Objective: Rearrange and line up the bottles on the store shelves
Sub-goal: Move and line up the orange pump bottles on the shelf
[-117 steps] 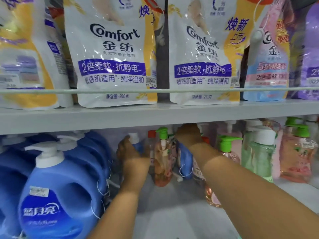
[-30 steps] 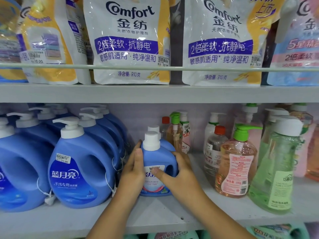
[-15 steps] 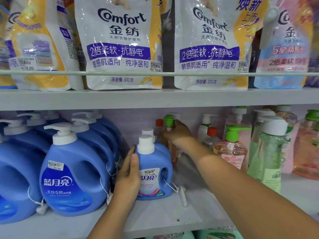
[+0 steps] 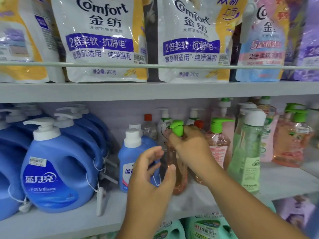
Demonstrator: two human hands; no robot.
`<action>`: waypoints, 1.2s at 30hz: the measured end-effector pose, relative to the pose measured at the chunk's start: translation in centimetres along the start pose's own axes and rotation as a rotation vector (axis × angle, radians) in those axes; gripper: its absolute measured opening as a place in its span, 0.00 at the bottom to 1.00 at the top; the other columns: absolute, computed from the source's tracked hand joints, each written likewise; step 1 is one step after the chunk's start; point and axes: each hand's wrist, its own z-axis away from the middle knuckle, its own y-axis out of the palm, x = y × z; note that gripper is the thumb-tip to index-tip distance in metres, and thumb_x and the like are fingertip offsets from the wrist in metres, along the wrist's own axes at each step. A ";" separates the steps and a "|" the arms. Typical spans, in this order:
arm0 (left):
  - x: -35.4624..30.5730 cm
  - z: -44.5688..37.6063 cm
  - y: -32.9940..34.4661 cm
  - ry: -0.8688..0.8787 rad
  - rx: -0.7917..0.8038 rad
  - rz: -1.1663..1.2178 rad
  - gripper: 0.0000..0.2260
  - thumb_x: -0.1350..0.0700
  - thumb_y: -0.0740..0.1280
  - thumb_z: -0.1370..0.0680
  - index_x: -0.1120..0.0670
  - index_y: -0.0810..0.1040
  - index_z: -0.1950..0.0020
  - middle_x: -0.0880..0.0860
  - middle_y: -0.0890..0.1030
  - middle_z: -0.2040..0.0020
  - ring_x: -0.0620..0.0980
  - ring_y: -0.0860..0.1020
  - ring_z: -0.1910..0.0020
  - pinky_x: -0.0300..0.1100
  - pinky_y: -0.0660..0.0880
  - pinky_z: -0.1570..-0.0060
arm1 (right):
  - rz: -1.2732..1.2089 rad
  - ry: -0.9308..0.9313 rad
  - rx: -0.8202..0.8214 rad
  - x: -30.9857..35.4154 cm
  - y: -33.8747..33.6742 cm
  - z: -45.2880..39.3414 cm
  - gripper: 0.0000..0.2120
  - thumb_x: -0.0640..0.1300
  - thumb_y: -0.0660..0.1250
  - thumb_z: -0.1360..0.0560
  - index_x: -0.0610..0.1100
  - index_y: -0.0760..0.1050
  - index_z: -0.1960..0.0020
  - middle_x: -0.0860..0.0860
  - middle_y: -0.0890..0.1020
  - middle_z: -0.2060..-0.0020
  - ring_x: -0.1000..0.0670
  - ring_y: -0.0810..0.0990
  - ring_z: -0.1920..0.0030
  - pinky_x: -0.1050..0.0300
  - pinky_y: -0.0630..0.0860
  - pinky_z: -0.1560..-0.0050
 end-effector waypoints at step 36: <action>3.1 0.4 2.8 -0.272 0.259 0.048 0.24 0.57 0.77 0.26 0.36 0.75 0.37 0.36 0.85 0.49 0.36 0.84 0.51 0.43 0.79 0.48 | -0.232 0.286 -0.002 -6.0 -6.5 9.6 0.32 0.55 0.81 0.35 0.59 0.72 0.34 0.62 0.84 0.47 0.65 0.81 0.47 0.60 0.79 0.43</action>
